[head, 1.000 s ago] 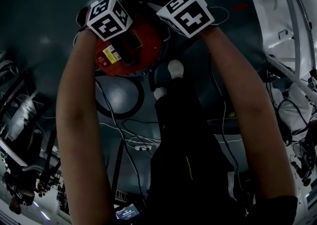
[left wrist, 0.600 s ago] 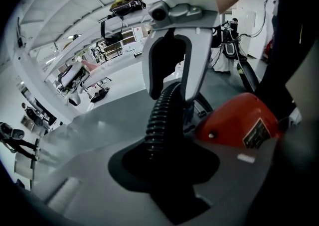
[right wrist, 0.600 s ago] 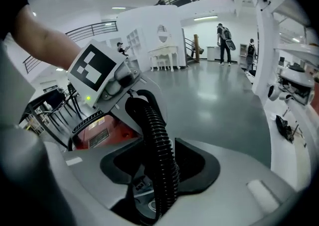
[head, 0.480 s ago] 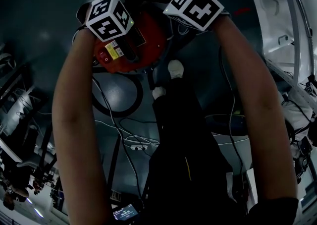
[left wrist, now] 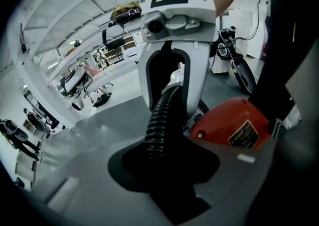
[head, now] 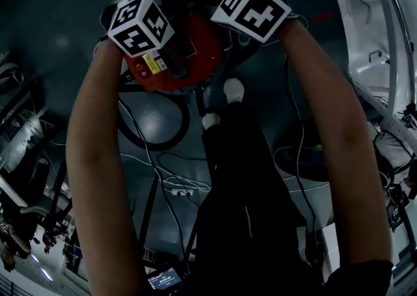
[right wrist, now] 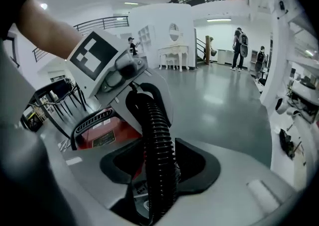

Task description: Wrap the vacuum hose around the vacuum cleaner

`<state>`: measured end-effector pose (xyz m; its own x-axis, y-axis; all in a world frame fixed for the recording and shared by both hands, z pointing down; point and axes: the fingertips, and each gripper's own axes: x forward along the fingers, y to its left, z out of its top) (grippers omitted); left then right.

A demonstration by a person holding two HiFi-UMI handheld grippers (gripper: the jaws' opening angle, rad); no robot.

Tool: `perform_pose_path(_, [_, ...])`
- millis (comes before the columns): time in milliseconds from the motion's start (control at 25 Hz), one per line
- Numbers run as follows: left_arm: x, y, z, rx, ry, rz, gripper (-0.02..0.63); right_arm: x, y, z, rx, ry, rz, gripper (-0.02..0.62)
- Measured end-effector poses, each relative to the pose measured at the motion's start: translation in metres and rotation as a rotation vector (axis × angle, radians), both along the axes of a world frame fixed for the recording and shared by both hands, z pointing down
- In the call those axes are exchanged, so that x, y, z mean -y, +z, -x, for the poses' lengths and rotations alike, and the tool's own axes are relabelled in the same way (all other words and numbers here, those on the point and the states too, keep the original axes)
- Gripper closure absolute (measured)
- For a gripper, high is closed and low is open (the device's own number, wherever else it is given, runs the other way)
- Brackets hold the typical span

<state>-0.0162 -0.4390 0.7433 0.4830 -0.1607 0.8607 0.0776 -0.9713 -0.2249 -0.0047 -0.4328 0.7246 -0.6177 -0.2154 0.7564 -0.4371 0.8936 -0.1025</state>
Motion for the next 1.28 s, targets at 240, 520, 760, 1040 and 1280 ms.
perform_pose_path(240, [0.007, -0.004, 0.003, -0.030, -0.124, 0.007, 0.425, 0.003, 0.003, 0.000, -0.088, 0.029, -0.014, 0.408])
perform_pose_path(520, [0.023, -0.027, 0.049, -0.189, -0.406, 0.036, 0.333, 0.008, 0.012, -0.021, -0.080, 0.245, 0.092, 0.403])
perform_pose_path(760, [0.012, -0.023, 0.064, -0.158, -0.455, 0.025, 0.345, 0.008, 0.012, -0.029, -0.113, 0.354, 0.115, 0.402])
perform_pose_path(1040, [0.011, -0.034, 0.054, -0.189, -0.485, 0.011, 0.371, 0.002, 0.013, -0.063, -0.123, 0.528, 0.151, 0.400])
perform_pose_path(1280, [0.001, -0.038, 0.041, -0.187, -0.456, 0.014, 0.380, -0.021, 0.027, -0.077, -0.081, 0.674, 0.242, 0.399])
